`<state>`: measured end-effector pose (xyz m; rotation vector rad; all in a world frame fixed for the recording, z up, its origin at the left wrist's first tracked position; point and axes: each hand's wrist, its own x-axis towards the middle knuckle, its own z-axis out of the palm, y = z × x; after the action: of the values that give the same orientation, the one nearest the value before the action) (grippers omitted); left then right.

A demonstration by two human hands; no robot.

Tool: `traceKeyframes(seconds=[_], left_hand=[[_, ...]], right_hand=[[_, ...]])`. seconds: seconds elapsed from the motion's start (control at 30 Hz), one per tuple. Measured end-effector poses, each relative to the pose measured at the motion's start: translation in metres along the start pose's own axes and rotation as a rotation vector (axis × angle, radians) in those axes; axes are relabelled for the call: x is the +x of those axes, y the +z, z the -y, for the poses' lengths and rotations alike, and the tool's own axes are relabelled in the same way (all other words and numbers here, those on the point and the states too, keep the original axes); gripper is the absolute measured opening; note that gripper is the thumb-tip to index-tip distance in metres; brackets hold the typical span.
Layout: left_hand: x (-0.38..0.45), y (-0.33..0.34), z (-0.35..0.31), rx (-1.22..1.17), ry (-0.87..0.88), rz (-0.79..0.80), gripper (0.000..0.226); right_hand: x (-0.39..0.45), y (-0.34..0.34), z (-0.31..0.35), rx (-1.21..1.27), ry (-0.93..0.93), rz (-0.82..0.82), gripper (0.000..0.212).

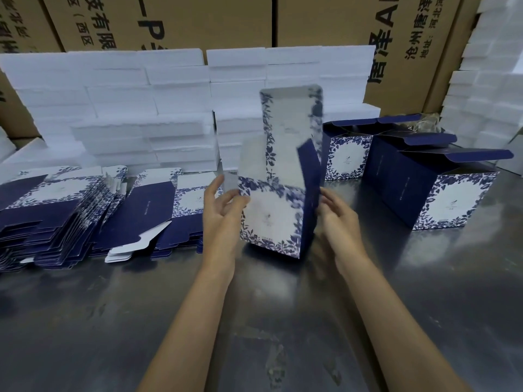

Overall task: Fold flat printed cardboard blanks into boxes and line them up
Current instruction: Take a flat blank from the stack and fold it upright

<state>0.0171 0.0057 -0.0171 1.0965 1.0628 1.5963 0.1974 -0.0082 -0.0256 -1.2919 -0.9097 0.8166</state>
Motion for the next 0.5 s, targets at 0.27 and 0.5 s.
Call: traceKeyframes(seconds=[0.27,0.5], left_hand=[[-0.001,0.004,-0.005,-0.020,-0.031,0.019,0.015],[-0.008,0.010,-0.007,0.108,0.002,0.014,0.028]], right_hand=[[-0.005,0.004,0.013,0.095,0.108,0.087,0.066],[-0.013,0.009,0.015,0.072,0.034,0.224,0.089]])
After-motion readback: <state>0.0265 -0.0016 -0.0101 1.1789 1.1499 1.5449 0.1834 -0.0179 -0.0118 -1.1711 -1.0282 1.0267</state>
